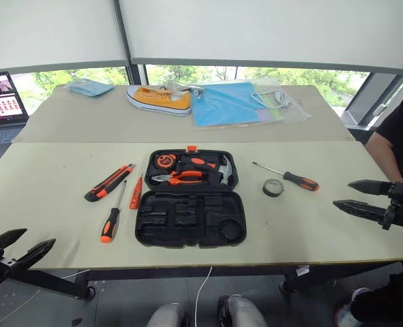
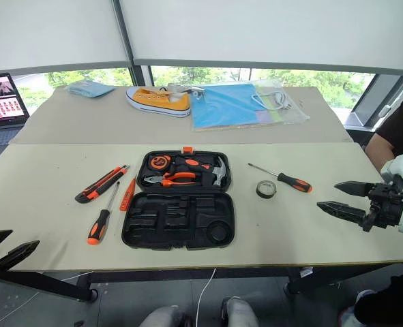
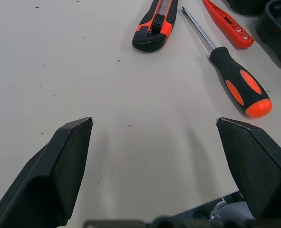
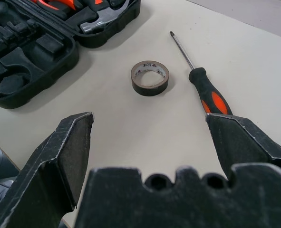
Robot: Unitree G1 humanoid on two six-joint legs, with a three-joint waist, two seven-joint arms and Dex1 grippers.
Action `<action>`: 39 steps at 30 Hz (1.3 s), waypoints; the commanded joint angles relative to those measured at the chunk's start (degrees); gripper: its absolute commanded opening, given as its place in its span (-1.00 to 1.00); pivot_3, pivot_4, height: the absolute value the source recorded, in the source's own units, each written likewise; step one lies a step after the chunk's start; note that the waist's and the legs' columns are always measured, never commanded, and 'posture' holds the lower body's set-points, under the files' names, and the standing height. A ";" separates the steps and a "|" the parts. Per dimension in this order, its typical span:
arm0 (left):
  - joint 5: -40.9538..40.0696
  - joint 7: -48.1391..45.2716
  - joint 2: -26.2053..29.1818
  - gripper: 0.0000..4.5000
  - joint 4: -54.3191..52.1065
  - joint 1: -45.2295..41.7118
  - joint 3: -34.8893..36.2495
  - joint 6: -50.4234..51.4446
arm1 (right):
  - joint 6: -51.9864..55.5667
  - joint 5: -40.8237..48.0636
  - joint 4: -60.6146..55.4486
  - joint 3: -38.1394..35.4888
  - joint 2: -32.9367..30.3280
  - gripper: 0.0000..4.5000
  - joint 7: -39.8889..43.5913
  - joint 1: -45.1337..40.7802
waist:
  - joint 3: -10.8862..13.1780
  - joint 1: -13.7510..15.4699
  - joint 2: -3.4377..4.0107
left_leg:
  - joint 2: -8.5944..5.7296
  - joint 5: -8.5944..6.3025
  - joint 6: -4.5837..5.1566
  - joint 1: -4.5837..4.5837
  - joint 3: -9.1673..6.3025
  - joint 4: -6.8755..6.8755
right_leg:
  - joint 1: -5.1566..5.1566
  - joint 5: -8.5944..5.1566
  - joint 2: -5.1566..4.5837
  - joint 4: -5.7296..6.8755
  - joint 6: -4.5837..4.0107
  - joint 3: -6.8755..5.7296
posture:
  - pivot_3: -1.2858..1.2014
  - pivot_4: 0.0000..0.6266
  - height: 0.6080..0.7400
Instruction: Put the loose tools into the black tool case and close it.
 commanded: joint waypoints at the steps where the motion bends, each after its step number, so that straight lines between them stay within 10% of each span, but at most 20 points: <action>1: -2.06 3.04 1.22 0.98 -4.68 -0.76 0.69 4.84 | 1.81 2.60 -5.05 -1.12 0.13 0.95 -1.27 -1.92 | 0.00 -0.01 0.00 | 0.00 0.00 0.00 0.00 0.00 0.00 | 0.00 0.00 0.00 0.00 0.00 0.00 | 0.03 -0.52 0.67; 13: -15.56 32.44 1.29 0.98 -21.55 -23.72 -13.17 46.16 | 14.42 21.30 -33.33 5.91 1.93 0.95 -6.02 -10.20 | 0.08 0.03 -0.02 | -0.03 0.06 -0.22 0.01 -0.03 0.04 | 0.04 0.13 0.04 0.09 -0.04 -0.01 | 0.03 -0.52 0.67; 22: -12.72 38.11 -3.31 0.98 -16.26 -35.03 -23.52 54.40 | 12.05 22.53 -36.59 10.92 4.01 0.95 -6.10 -13.45 | 0.10 -0.19 -0.08 | -0.07 0.08 -0.29 0.05 -0.02 0.08 | 0.06 0.21 0.04 0.10 -0.18 -0.02 | 0.03 -0.52 0.67; 32: -9.81 36.38 -2.35 -0.54 -15.65 -31.79 -26.51 54.49 | 8.96 19.55 -36.12 13.50 5.94 1.00 -6.51 -13.01 | 0.08 -0.17 -0.04 | -0.06 0.12 -0.38 0.11 -0.04 0.14 | 0.11 0.20 0.03 0.13 -0.21 -0.06 | 0.03 -0.52 0.67; 39: -9.55 28.57 4.97 -0.62 -14.36 -33.95 -22.62 48.49 | 8.09 17.89 -35.11 13.61 5.37 1.00 -5.41 -11.31 | 0.13 -0.23 -0.13 | -0.03 0.15 -0.43 0.10 -0.04 0.14 | 0.08 0.19 0.04 0.17 -0.23 -0.08 | 0.03 -0.52 0.67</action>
